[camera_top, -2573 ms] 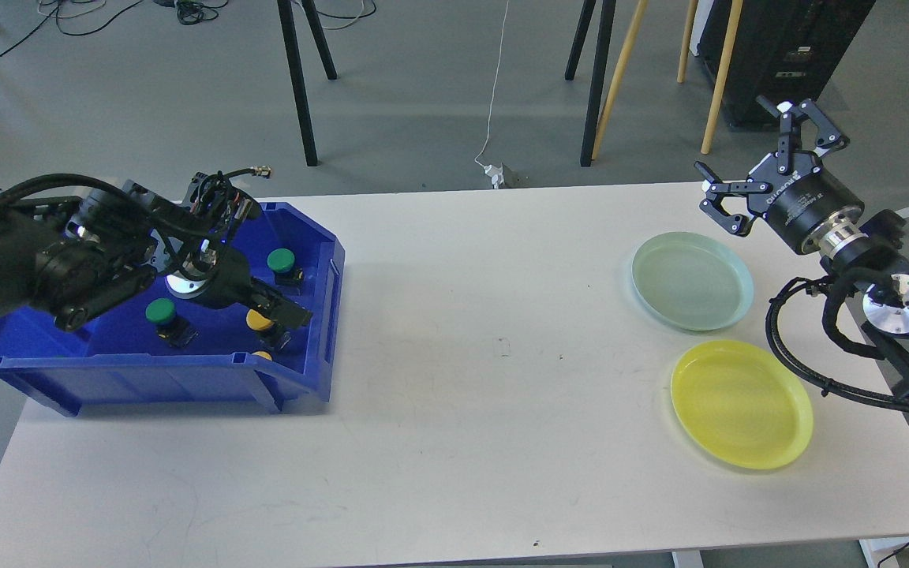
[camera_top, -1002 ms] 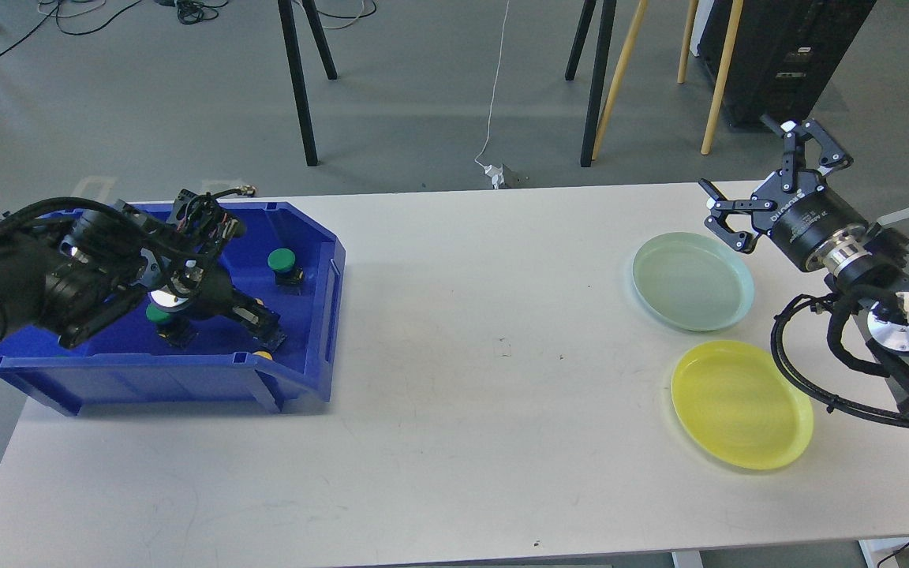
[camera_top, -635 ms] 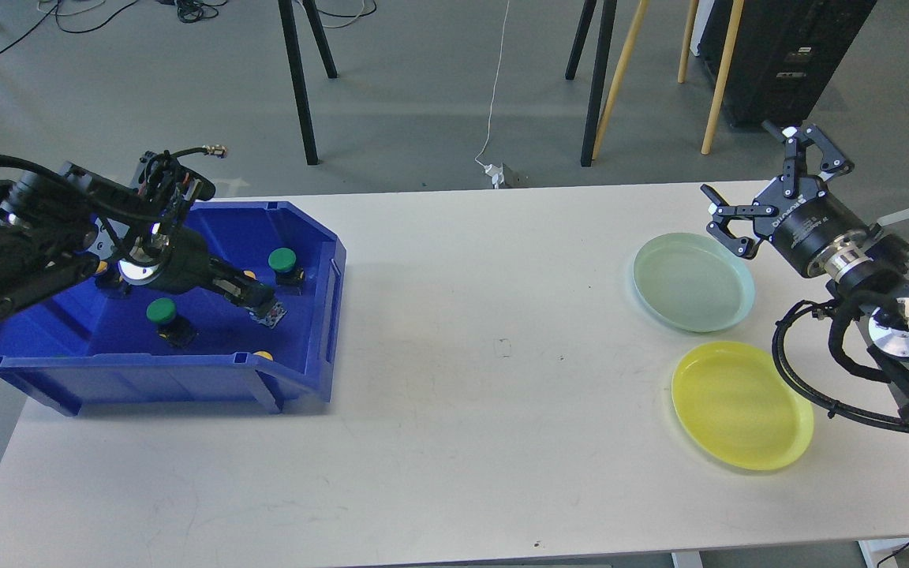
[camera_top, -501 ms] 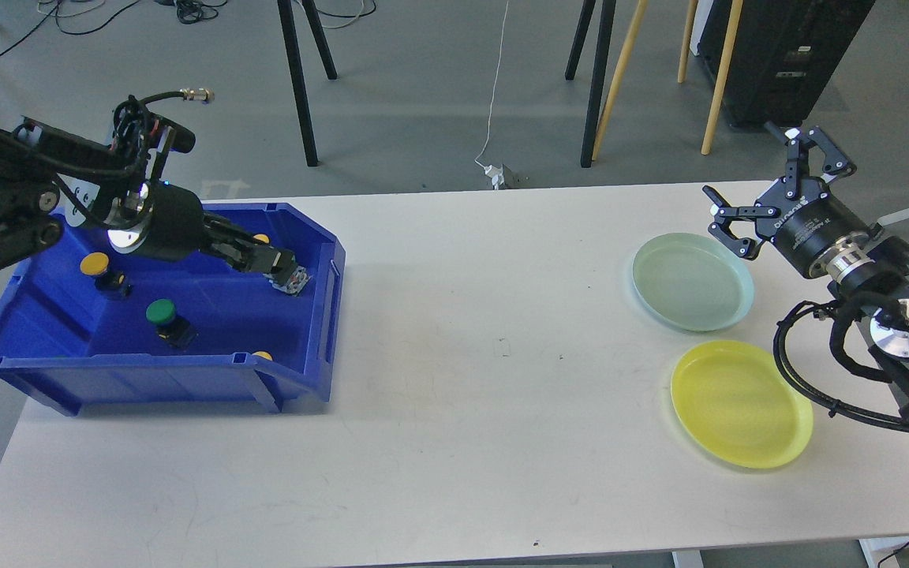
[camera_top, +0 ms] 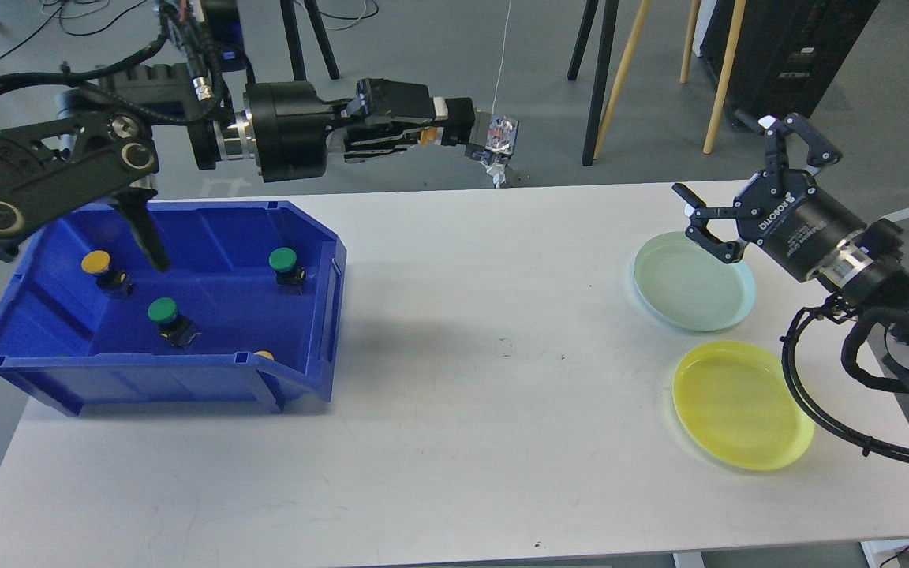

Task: Pass button and place on color plate
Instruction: 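Lift the button and extend the left arm toward the right gripper, then grasp the button from the left gripper with the right gripper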

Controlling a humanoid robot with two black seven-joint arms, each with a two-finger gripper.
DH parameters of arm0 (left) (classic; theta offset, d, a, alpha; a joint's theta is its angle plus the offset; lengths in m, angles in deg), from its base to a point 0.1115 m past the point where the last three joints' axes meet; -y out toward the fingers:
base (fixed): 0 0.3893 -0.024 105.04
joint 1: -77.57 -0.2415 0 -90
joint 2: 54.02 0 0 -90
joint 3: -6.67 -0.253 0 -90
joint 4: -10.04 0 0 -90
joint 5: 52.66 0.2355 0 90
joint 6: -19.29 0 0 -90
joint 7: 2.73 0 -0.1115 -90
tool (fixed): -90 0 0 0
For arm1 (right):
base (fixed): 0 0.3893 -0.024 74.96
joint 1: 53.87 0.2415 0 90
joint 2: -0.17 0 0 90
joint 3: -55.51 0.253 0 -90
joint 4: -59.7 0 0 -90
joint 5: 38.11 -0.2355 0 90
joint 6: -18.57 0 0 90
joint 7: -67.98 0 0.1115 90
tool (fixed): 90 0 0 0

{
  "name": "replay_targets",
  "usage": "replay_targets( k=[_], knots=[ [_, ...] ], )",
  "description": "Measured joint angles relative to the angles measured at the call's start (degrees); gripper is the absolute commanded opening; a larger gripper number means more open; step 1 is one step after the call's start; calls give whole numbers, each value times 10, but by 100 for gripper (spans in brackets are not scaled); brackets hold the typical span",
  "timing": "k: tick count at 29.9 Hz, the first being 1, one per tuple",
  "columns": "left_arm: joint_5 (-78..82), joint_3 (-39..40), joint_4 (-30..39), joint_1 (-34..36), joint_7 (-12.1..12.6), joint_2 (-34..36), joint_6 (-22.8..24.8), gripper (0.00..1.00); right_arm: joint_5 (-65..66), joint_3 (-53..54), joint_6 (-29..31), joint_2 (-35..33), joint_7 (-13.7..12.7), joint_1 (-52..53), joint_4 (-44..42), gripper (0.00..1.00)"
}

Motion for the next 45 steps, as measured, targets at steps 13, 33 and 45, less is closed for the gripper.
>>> replay_targets(
  k=[13, 33, 45],
  knots=[
    [-19, 36, -115, -74, 0, -140, 0, 6, 175, 31, -33, -20, 74, -42, 133, 100],
    [-20, 36, -118, -76, 0, -142, 0, 6, 177, -131, -66, 55, 77, 118, 76, 96],
    [-20, 36, -129, -74, 0, -143, 0, 6, 176, -136, -66, 57, 77, 120, 80, 58]
  ],
)
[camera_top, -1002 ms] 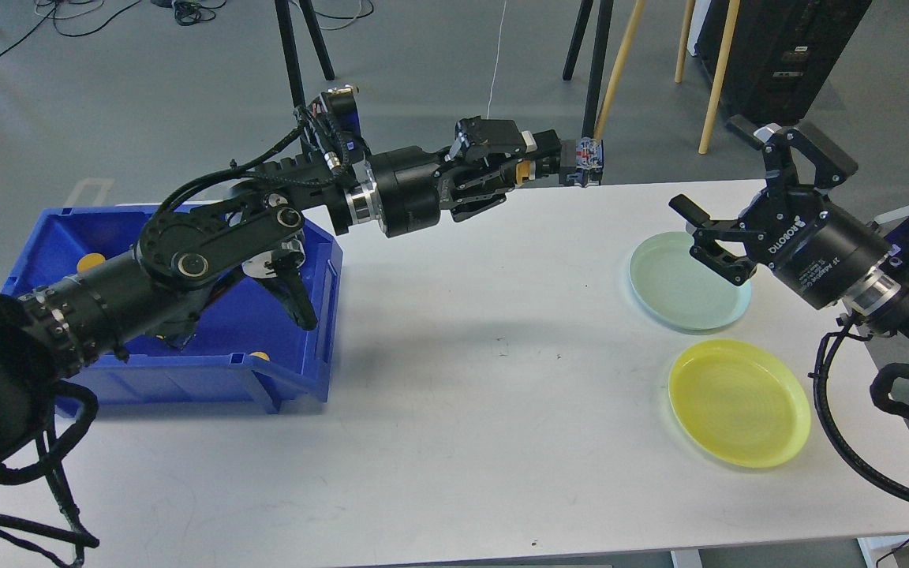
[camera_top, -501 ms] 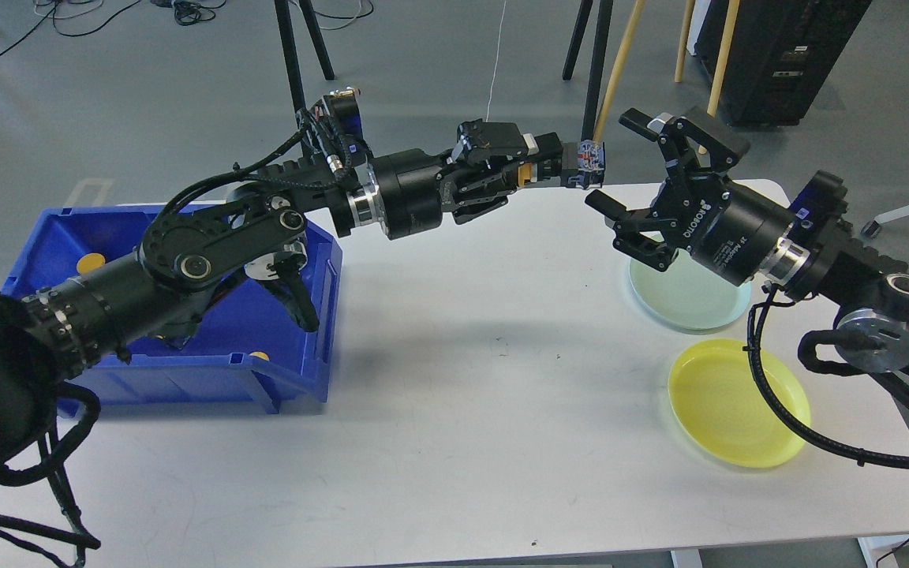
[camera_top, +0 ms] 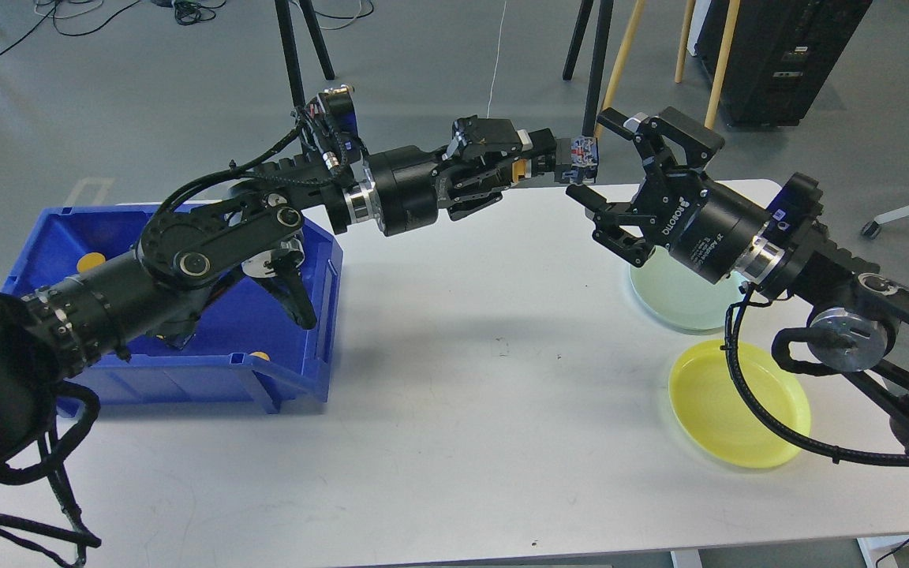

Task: Pass button and place on color plate
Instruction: 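Grasp the button from the left gripper with the right gripper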

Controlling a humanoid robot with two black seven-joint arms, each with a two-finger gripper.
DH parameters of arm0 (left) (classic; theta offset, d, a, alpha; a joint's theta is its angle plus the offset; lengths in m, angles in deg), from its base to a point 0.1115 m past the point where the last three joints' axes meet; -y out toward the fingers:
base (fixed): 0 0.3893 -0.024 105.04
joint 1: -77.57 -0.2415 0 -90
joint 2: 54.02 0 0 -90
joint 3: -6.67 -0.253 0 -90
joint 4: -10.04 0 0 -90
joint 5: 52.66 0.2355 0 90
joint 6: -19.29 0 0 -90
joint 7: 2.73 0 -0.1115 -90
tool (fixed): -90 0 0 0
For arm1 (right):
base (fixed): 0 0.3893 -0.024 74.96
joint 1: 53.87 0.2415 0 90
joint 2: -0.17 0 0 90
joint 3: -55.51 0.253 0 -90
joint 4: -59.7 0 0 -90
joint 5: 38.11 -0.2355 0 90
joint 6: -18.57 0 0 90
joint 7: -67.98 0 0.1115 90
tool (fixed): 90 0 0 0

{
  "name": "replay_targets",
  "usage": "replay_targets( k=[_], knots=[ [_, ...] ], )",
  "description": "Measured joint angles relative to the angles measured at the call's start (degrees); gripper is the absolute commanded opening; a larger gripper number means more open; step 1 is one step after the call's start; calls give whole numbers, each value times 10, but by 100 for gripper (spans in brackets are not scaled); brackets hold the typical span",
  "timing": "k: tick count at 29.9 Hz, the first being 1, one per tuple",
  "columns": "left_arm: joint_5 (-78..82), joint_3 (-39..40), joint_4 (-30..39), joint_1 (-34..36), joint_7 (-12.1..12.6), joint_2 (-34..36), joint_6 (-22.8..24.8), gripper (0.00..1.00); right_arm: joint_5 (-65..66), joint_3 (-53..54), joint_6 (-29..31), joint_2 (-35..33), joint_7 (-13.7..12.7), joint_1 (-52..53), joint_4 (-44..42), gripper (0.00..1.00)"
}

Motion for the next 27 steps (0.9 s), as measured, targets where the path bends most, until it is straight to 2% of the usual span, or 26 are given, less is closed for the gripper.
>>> replay_targets(
  k=[7, 11, 12, 16, 21, 22, 23, 24, 25, 26, 27],
  knots=[
    [1, 0, 0, 0, 0, -1, 0, 6, 8, -15, 0, 1, 0, 20, -3, 48],
    [1, 0, 0, 0, 0, -1, 0, 6, 8, -39, 2, 1, 0, 36, -3, 20],
    [1, 0, 0, 0, 0, -1, 0, 6, 8, -43, 2, 1, 0, 39, -3, 16],
    [1, 0, 0, 0, 0, -1, 0, 6, 9, -47, -6, 7, -1, 43, -5, 6],
    [1, 1, 0, -1, 0, -1, 0, 8, 9, -47, -17, 5, -1, 43, -3, 3],
    [1, 1, 0, -2, 0, -1, 0, 12, 8, -47, -19, 3, -1, 43, -2, 3],
    [0, 1, 0, -2, 0, 0, 0, 23, 7, -47, -20, 3, -1, 42, -2, 2],
    [-1, 1, 0, -2, 0, 0, 0, 40, 7, -46, -21, 2, -1, 41, -2, 2],
    [-2, 1, 0, -2, 0, 0, 0, 66, 7, -44, -22, 1, -1, 39, -1, 2],
    [-3, 2, 0, -2, 0, 0, 0, 78, 7, -43, -22, 0, -1, 38, -1, 2],
    [-3, 2, 0, -3, 0, 0, 0, 79, 7, -42, -23, 0, -1, 36, 0, 2]
  ],
)
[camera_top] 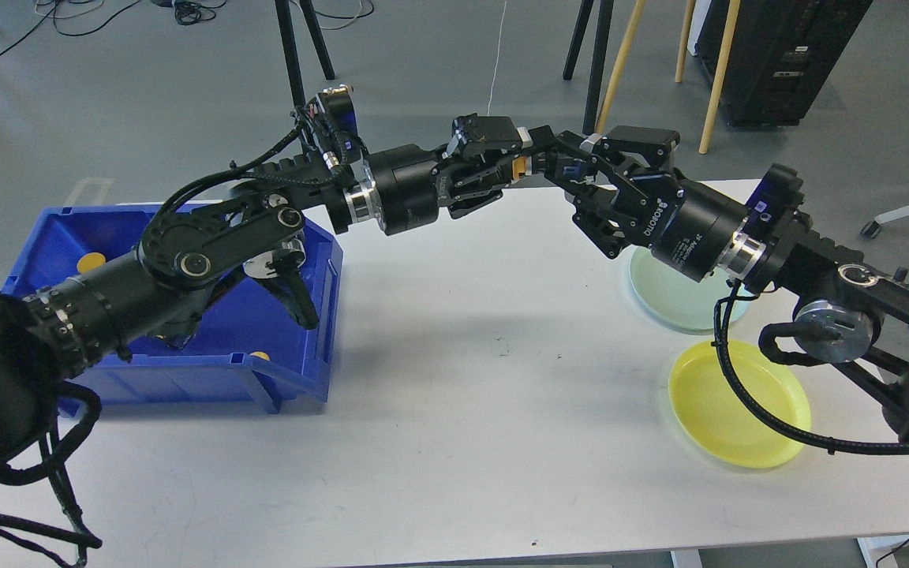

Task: Pass button and place on color plate
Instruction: 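Grasp the button from the left gripper with the right gripper, then lower the button onto the yellow plate and open the right gripper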

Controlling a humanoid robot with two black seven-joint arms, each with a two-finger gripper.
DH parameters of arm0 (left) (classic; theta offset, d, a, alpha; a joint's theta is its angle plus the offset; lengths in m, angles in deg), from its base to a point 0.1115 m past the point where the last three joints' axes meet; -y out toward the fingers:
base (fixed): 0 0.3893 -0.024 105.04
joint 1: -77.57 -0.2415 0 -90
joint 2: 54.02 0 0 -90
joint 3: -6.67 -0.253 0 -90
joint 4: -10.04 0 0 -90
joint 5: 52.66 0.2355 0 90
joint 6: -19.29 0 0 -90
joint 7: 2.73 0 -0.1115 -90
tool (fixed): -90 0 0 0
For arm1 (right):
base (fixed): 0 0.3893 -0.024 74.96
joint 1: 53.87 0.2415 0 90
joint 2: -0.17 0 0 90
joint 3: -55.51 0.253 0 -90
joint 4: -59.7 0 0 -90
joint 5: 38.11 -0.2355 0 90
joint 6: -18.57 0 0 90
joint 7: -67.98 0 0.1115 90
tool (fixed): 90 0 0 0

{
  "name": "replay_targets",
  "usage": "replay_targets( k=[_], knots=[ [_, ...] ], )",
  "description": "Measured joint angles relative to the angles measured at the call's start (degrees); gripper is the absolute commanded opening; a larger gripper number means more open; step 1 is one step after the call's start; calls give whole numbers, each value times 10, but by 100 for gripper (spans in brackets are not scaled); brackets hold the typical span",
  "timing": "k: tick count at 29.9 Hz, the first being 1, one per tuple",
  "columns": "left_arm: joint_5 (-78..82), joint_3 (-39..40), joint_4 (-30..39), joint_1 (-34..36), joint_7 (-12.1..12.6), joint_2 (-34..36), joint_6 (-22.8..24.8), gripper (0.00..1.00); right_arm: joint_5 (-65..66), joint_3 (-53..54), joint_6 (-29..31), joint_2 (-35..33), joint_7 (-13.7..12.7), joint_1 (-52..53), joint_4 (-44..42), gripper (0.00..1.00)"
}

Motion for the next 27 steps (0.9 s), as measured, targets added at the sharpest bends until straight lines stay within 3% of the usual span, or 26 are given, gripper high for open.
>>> replay_targets(
  k=[8, 15, 19, 23, 25, 27],
  knots=[
    [-8, 19, -1, -14, 0, 1, 0, 83, -3, 10, -16, -20, 0, -33, 2, 1],
    [-8, 26, 0, -19, 0, 1, 0, 83, -34, 109, -86, -17, -4, -202, 19, 1],
    [-8, 26, 0, -20, 0, 1, 0, 84, -203, 165, -161, -15, -7, -330, 41, 1],
    [-8, 26, 0, -20, 0, 0, 0, 84, -366, 184, -196, -15, -3, -425, 56, 2],
    [-6, 26, -1, -19, 0, 0, 0, 84, -383, 186, -200, -14, -1, -451, 56, 5],
    [-4, 24, -3, -15, 0, 5, 0, 85, -390, 186, -203, -13, 0, -465, 53, 23]
  ],
)
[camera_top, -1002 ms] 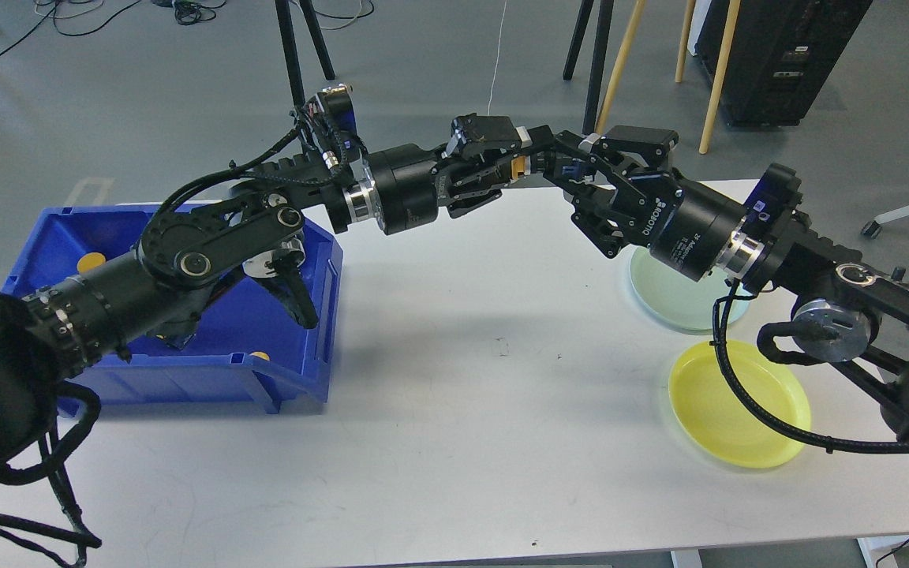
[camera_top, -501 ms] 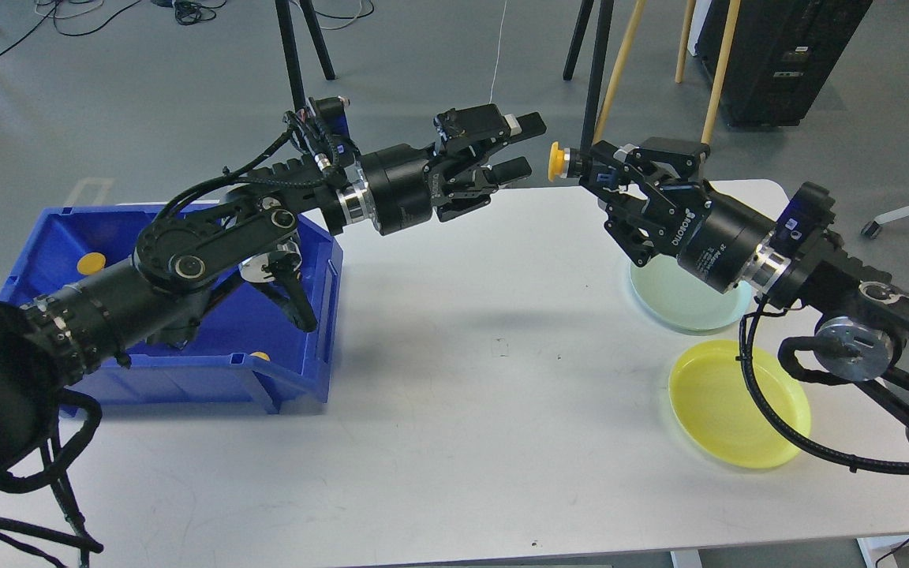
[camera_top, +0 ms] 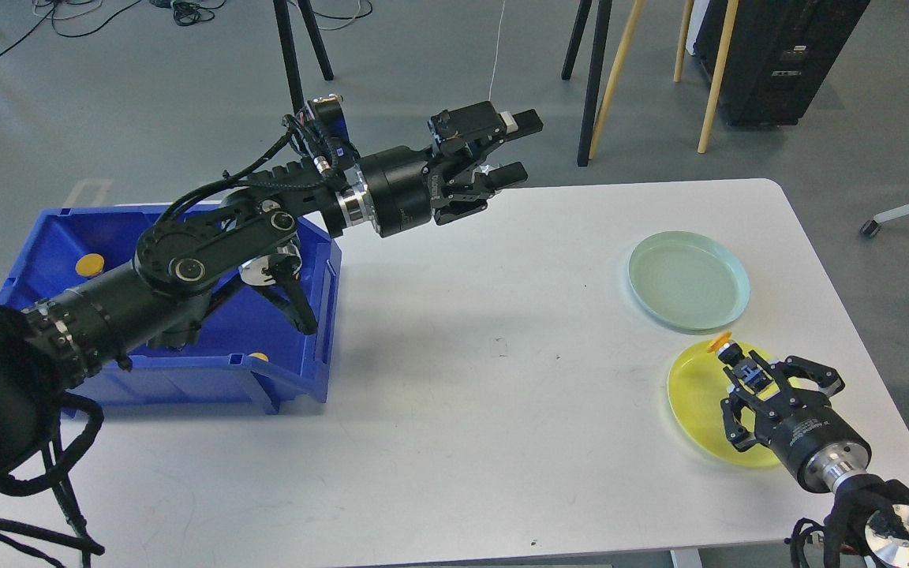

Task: Pass button and place on color plate
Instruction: 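Lower the button onto the yellow plate and open the right gripper, then withdraw the right gripper and reach the left gripper into the bin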

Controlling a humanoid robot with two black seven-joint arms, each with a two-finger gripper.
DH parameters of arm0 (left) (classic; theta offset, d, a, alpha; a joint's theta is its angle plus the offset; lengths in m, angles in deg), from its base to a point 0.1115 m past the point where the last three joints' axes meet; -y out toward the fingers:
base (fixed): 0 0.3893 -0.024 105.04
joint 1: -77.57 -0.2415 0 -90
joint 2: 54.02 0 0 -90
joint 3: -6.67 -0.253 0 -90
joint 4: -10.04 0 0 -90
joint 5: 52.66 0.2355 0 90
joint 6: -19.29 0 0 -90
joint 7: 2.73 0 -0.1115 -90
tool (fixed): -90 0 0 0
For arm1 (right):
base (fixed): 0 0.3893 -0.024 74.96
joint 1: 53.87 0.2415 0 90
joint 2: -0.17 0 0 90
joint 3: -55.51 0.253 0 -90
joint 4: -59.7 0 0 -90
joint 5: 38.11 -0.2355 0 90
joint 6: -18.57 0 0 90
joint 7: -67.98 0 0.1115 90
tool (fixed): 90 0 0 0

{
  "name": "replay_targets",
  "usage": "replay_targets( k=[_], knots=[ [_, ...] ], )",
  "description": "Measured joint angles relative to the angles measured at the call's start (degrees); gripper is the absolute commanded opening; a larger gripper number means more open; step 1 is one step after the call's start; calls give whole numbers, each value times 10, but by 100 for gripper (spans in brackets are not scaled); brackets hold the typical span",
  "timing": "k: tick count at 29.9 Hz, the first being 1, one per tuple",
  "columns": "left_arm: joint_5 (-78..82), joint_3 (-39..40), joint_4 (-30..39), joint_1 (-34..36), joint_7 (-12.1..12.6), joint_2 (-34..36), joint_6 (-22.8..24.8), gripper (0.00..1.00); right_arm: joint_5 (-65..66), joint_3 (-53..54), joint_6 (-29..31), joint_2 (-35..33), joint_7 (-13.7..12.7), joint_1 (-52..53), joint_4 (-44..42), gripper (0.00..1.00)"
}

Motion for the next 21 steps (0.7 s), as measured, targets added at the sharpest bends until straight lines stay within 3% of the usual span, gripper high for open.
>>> replay_targets(
  k=[2, 3, 4, 8, 13, 21],
  knots=[
    [4, -4, -1, 8, 0, 19, 0, 88, -6, 2, -2, 2, 2, -10, -6, 52],
    [5, -7, 0, 16, 0, 42, 0, 88, -9, 4, -2, 3, 3, -15, -9, 85],
    [6, -13, 3, 25, 0, 72, 0, 89, -11, 8, -1, 3, 5, -20, -10, 100],
    [42, -55, 12, 70, 0, 183, 0, 90, -14, 33, 11, 3, 12, -35, -11, 100],
    [260, -81, 31, 112, 0, 283, 0, 91, -14, 51, 57, 3, 13, -37, -11, 100],
    [621, -97, 49, 63, 0, 330, 0, 90, -1, 111, 88, -16, 7, 57, -10, 100]
  ],
)
